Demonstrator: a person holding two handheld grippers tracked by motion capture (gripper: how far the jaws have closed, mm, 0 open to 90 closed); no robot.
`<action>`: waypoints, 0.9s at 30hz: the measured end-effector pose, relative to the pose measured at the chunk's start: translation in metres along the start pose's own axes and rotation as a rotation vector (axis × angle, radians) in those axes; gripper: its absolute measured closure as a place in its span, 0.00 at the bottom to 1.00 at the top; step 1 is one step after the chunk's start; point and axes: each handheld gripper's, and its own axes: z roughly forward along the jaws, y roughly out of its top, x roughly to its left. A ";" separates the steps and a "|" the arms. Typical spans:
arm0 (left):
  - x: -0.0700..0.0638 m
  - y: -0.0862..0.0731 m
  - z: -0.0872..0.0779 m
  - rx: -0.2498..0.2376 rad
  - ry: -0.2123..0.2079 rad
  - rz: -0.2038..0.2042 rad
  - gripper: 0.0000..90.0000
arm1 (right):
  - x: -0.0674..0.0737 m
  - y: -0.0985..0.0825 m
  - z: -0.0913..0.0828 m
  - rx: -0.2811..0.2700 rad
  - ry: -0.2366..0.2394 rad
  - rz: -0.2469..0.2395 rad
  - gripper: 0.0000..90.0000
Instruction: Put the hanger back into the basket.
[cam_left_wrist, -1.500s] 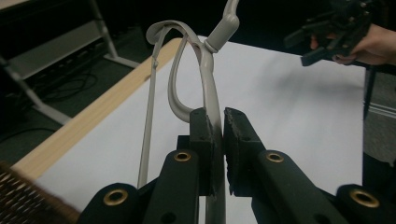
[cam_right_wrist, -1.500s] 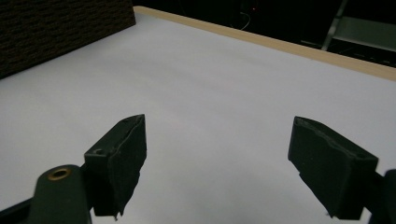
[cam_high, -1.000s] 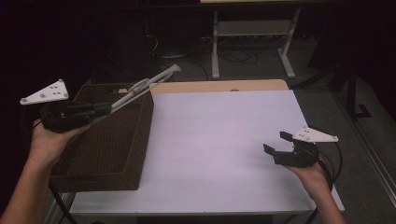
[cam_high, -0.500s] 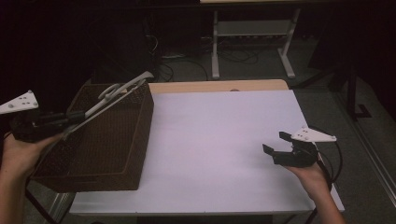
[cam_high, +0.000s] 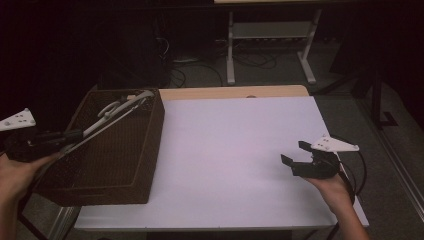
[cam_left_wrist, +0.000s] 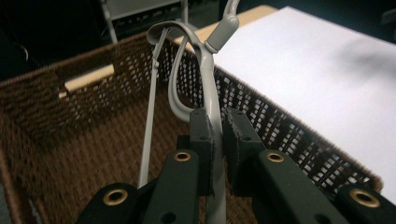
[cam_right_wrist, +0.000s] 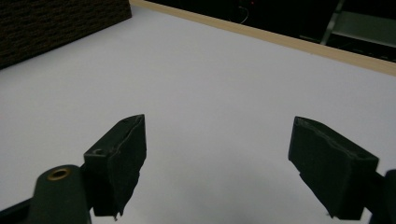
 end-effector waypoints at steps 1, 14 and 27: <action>0.000 0.000 0.000 0.000 0.000 0.000 0.92 | 0.000 0.000 0.000 -0.001 0.000 -0.001 0.21; 0.009 -0.013 0.032 0.089 -0.008 -0.016 0.92 | -0.001 0.000 -0.001 0.002 -0.002 0.004 0.21; 0.012 -0.018 0.038 0.085 -0.010 -0.013 0.77 | -0.001 0.001 -0.002 -0.005 -0.004 0.004 0.21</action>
